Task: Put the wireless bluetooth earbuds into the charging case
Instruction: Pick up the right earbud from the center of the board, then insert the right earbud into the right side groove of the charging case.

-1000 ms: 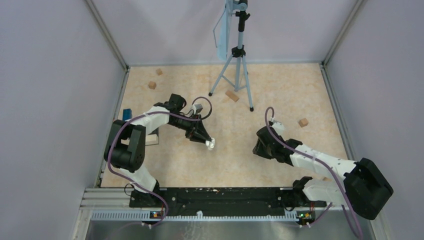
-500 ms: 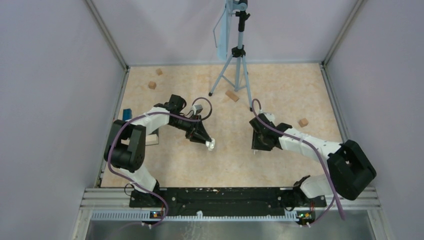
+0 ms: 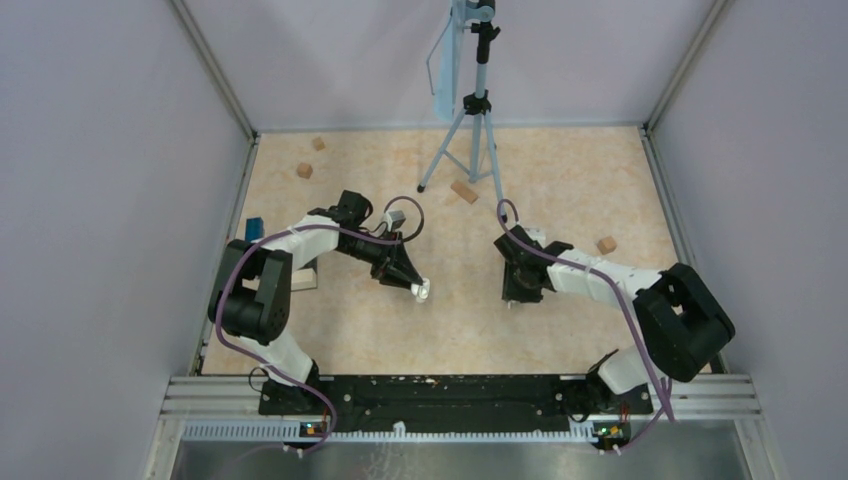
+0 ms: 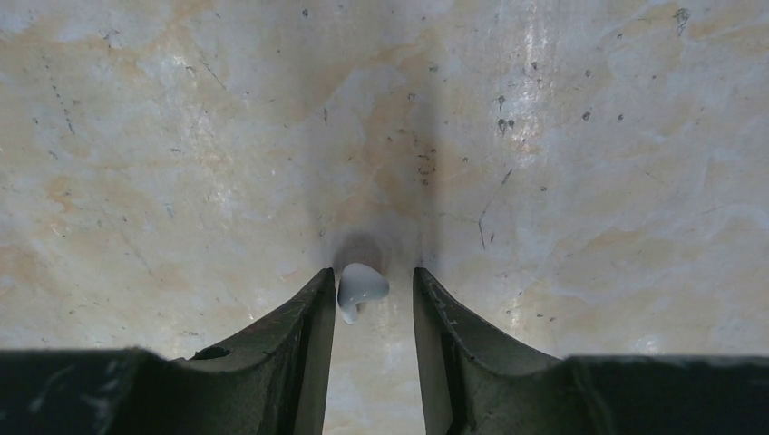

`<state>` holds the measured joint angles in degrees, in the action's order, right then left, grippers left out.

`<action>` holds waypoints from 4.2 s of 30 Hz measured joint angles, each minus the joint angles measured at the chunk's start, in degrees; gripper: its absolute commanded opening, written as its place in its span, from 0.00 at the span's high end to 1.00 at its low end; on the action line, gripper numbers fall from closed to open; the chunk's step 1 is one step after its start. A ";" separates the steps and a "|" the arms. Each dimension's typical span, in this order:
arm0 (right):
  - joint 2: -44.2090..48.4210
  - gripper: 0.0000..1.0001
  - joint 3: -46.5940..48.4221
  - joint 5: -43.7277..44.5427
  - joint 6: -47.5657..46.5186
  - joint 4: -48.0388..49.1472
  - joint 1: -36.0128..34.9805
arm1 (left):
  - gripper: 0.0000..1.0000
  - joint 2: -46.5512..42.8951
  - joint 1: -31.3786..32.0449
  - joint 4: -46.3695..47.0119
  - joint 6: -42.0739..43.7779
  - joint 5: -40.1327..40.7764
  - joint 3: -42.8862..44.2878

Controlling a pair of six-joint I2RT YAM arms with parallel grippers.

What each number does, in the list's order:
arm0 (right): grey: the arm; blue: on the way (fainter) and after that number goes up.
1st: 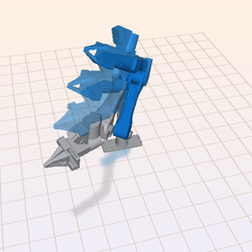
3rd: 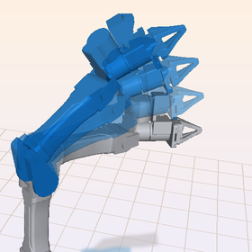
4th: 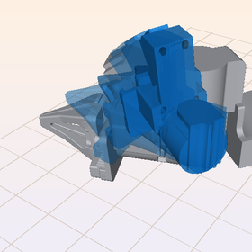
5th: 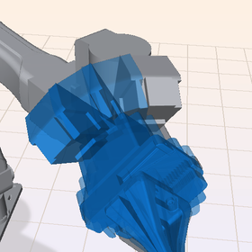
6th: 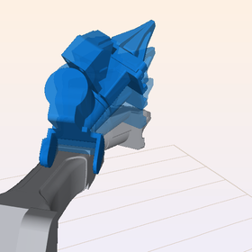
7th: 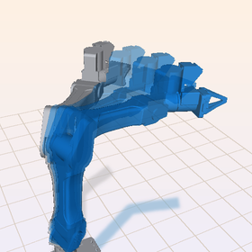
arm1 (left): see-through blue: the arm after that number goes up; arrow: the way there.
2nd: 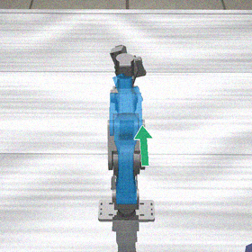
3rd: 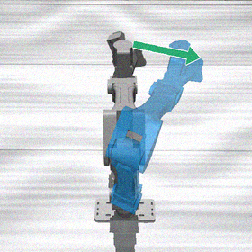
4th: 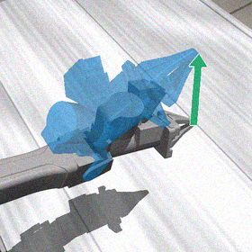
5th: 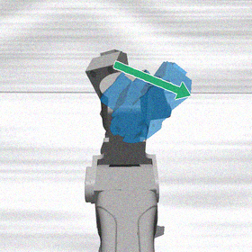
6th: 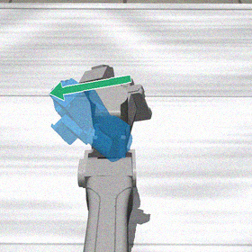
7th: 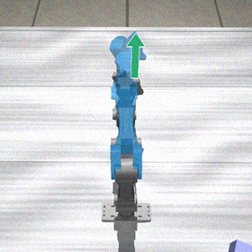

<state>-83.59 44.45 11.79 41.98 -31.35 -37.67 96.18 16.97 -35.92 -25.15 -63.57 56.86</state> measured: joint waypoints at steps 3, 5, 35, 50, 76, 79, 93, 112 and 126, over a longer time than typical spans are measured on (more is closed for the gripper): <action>-0.59 0.67 0.35 -0.13 -0.35 -0.02 0.20 | 1.00 0.00 0.00 0.20 0.00 0.00 0.00; -0.59 0.68 0.61 -0.17 -0.48 -0.04 0.31 | 1.00 0.00 0.00 0.39 0.00 -0.02 -0.04; -0.39 0.88 0.83 -0.98 -1.99 0.17 0.37 | 1.00 0.00 0.00 1.44 0.00 -0.04 -0.46; 34.73 0.91 -8.48 -5.92 -8.66 30.45 0.37 | 1.00 -4.00 3.06 3.65 8.72 -12.59 2.64; 32.06 0.94 -14.16 -16.13 -12.63 49.37 -6.47 | 1.00 4.59 8.70 1.46 5.18 -15.96 15.23; 30.97 0.94 -14.16 -15.65 -13.29 49.35 -7.87 | 1.00 4.59 8.70 4.52 1.92 -15.74 14.34; 28.24 0.94 -14.16 -13.16 -14.97 51.39 -9.90 | 1.00 4.59 8.70 6.40 -2.64 -15.72 13.79; 26.69 0.96 -14.16 -8.70 -18.01 52.85 -12.35 | 1.00 4.59 8.70 6.38 -3.23 -16.15 13.16; 26.56 0.98 -14.84 -6.14 -19.61 54.16 -14.51 | 1.00 4.61 8.70 7.54 -5.18 -16.41 12.98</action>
<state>-57.04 29.61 5.65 22.37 22.81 -52.18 100.79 25.67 -28.38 -30.33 -79.99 69.84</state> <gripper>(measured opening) 0.198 0.310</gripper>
